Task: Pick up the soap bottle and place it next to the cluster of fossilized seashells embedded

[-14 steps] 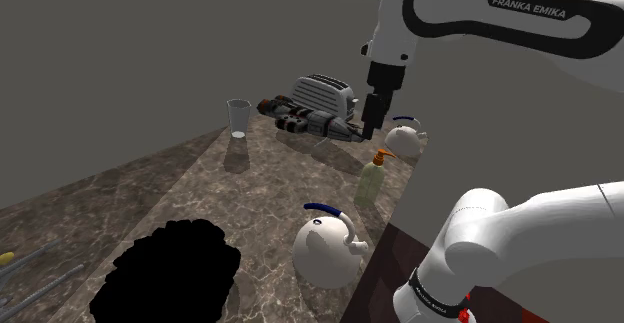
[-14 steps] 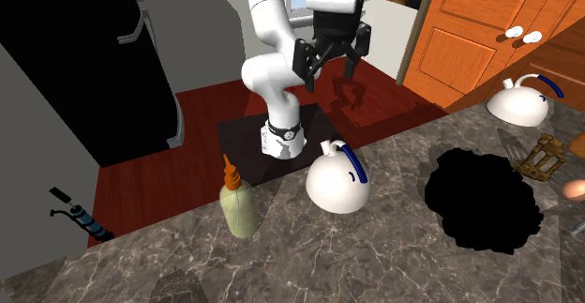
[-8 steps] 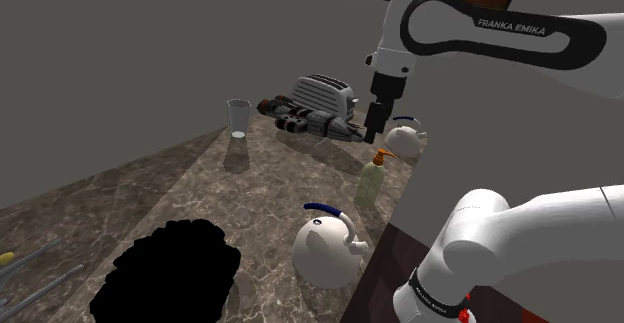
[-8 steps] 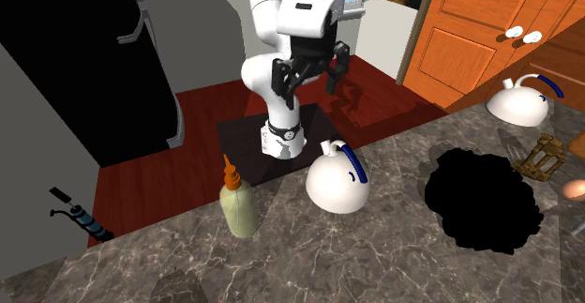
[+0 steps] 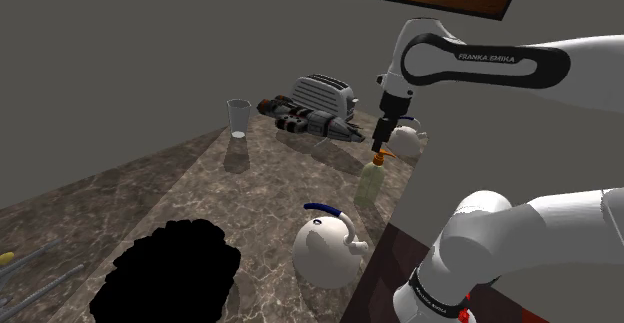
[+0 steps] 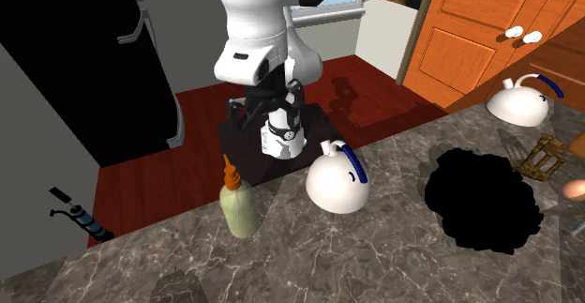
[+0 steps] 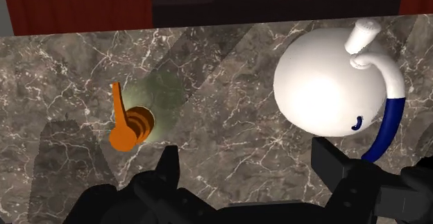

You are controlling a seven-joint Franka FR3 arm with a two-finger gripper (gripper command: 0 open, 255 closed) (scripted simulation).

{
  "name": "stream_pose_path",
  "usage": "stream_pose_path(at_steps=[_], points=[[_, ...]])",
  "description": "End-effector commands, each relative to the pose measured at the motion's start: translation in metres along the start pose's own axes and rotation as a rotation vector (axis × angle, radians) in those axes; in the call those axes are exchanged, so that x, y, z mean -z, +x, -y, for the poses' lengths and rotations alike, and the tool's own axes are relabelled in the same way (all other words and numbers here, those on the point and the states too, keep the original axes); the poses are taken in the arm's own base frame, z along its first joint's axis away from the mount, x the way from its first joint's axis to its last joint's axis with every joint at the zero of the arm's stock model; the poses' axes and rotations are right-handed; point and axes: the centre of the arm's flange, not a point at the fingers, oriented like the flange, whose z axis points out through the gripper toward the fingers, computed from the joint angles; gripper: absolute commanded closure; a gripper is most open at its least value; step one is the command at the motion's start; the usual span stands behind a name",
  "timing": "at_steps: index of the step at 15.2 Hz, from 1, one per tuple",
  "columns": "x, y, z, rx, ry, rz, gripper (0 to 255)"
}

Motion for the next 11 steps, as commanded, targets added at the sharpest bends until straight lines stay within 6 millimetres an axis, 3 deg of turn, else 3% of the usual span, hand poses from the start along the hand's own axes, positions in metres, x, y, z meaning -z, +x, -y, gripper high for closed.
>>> stream_pose_path(at_steps=[1, 8, 11], points=[[-0.011, -0.002, -0.024, -0.008, -0.006, -0.014, 0], [-0.055, -0.011, -0.099, -0.035, -0.021, -0.056, 0], [-0.071, -0.01, -0.099, -0.035, -0.021, -0.056, 0]])
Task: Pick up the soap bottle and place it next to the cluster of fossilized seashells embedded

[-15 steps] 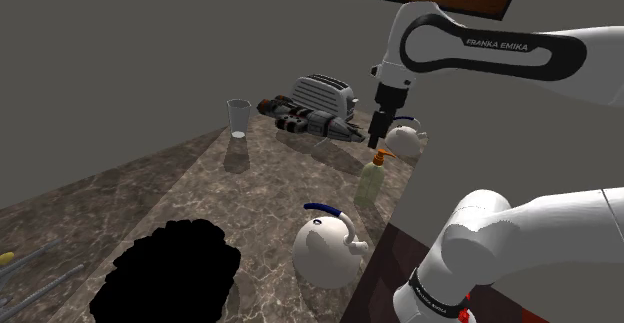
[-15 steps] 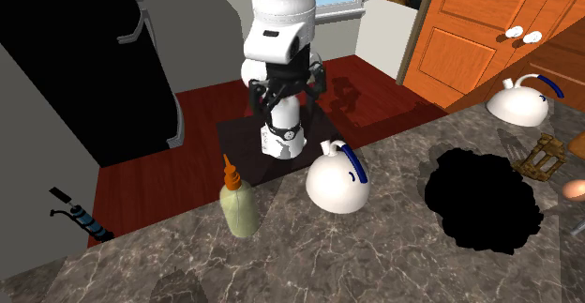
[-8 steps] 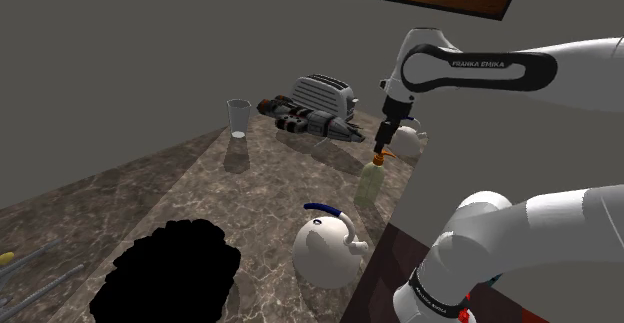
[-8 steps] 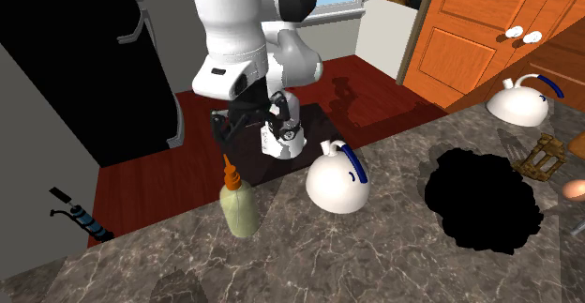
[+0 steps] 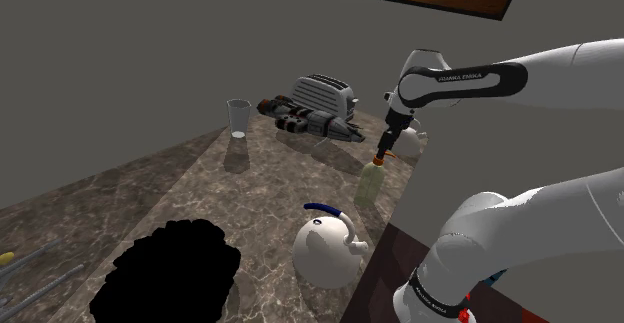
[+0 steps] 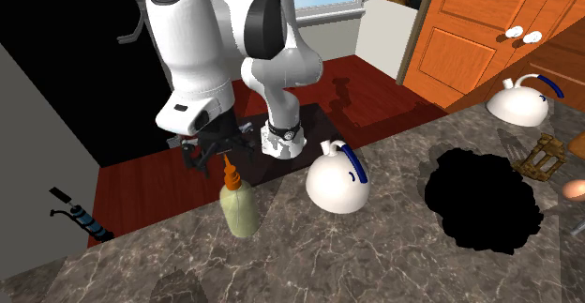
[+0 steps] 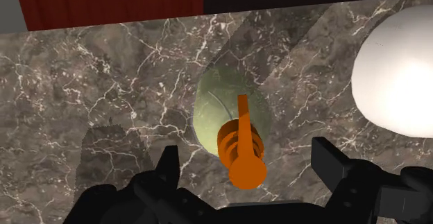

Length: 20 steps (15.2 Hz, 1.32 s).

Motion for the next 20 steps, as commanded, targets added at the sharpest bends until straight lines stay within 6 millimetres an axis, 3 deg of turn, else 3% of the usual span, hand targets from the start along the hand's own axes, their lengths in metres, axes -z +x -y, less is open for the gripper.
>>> stream_pose_path(at_steps=[1, 5, 12, 13, 20], points=[[-0.01, 0.0, 0.0, 0.0, -0.001, -0.001, 0], [-0.029, 0.0, 0.0, 0.0, -0.001, -0.001, 0], [-0.029, 0.0, 0.0, 0.0, -0.001, -0.001, 0], [-0.029, 0.0, 0.0, 0.0, -0.001, -0.001, 255], [-0.029, 0.0, 0.0, 0.0, -0.001, -0.001, 255]])
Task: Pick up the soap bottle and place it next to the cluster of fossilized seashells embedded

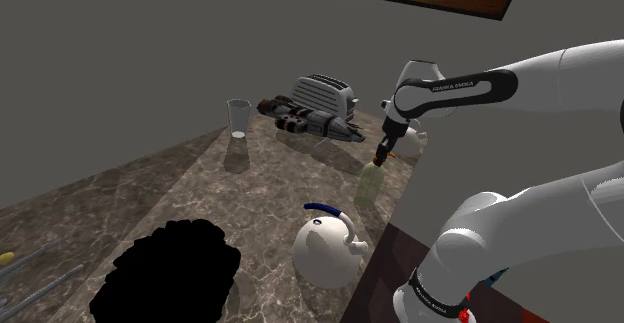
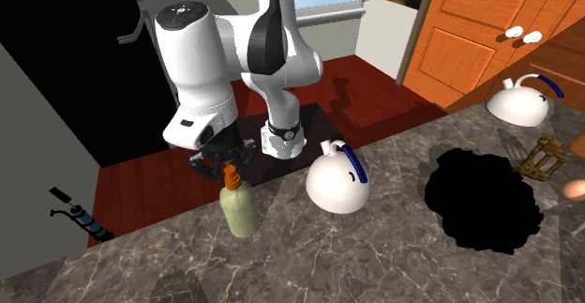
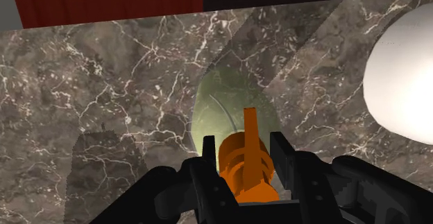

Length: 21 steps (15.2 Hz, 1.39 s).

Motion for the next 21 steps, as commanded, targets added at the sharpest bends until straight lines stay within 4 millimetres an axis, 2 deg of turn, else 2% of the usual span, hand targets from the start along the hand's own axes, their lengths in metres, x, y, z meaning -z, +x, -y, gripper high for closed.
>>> stream_pose_path(at_steps=[1, 2, 21], points=[[0.0, 0.0, 0.0, 0.0, 0.001, 0.001, 255], [0.0, 0.0, 0.0, 0.0, 0.001, 0.001, 255], [0.1, 0.003, 0.002, 0.0, 0.001, 0.001, 255]])
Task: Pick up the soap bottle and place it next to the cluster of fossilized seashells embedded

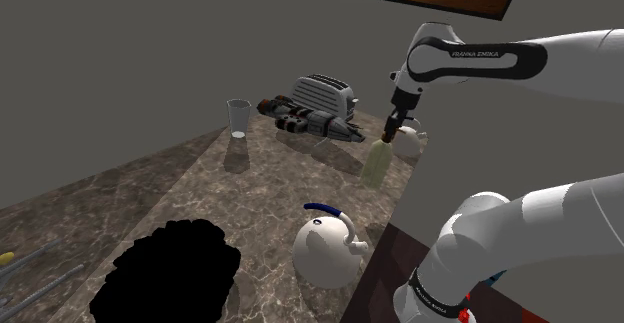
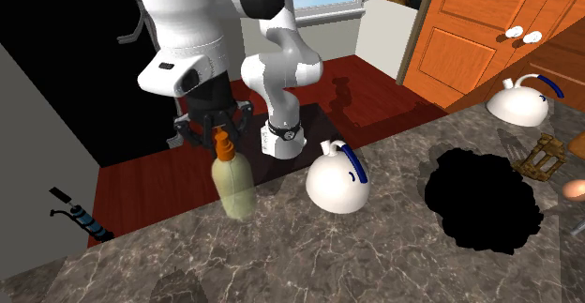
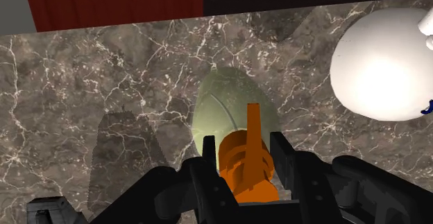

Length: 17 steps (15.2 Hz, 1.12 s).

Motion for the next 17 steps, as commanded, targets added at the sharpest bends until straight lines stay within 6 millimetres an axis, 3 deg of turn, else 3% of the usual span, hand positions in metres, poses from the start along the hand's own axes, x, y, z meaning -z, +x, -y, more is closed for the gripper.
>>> stream_pose_path(at_steps=[1, 17], points=[[0.01, -0.001, -0.001, 0.0, 0.0, 0.0, 255], [0.095, 0.002, 0.001, 0.0, 0.0, 0.0, 255]])
